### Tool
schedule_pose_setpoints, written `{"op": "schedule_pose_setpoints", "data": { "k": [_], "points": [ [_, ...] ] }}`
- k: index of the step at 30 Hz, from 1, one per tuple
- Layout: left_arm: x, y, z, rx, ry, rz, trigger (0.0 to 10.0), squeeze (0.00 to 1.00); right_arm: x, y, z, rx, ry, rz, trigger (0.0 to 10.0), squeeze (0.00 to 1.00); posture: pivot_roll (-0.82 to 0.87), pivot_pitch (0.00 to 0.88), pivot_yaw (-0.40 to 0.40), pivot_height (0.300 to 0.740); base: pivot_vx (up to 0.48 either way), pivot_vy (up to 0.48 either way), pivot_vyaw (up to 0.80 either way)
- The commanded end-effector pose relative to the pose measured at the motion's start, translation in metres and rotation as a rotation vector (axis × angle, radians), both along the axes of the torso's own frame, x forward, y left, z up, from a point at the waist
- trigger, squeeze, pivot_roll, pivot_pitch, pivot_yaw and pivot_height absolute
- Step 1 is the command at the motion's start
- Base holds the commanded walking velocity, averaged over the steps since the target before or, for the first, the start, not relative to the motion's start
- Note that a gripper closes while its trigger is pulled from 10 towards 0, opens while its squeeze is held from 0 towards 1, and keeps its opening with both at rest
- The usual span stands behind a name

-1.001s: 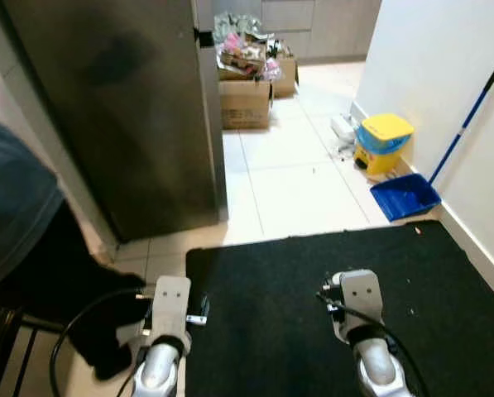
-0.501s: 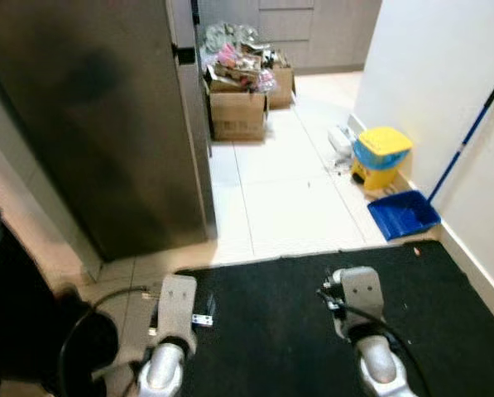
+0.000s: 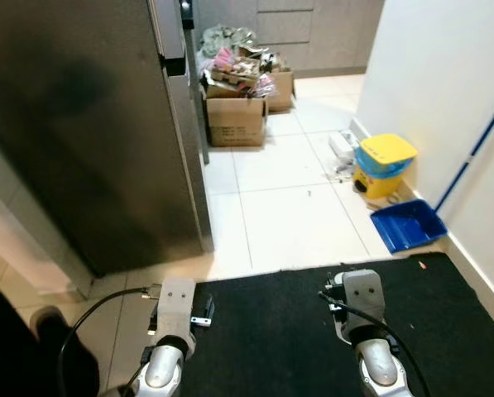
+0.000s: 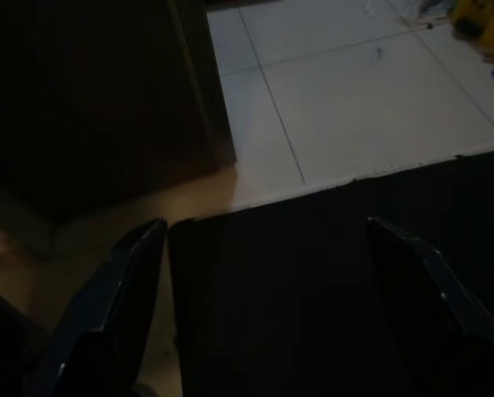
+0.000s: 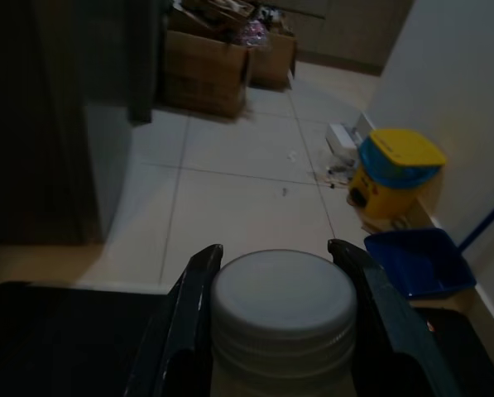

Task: Restocking fridge

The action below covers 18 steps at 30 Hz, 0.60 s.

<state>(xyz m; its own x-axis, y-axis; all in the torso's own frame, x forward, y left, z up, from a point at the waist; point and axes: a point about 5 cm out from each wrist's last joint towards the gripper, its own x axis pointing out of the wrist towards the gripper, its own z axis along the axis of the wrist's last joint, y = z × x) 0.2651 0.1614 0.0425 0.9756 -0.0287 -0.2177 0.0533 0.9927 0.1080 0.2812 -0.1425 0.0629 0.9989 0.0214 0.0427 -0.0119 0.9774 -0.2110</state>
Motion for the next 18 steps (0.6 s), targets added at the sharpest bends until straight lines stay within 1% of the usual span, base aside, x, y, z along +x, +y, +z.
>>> {"op": "schedule_pose_setpoints", "data": {
  "k": [1,18],
  "points": [
    [-0.0037,0.0019,-0.0043,0.014,0.020,-0.002,10.0,0.00,0.0018,0.0015,0.0053,0.001,-0.029,0.005,10.0,0.00,-0.09,0.133,0.011,0.740,0.472,0.000,0.00],
    [-0.0040,0.0030,-0.0050,0.014,0.023,0.007,10.0,0.00,0.0017,0.0013,0.0045,0.000,-0.027,0.004,10.0,0.00,-0.09,0.137,0.009,0.740,0.473,0.000,0.00]
  ]
}}
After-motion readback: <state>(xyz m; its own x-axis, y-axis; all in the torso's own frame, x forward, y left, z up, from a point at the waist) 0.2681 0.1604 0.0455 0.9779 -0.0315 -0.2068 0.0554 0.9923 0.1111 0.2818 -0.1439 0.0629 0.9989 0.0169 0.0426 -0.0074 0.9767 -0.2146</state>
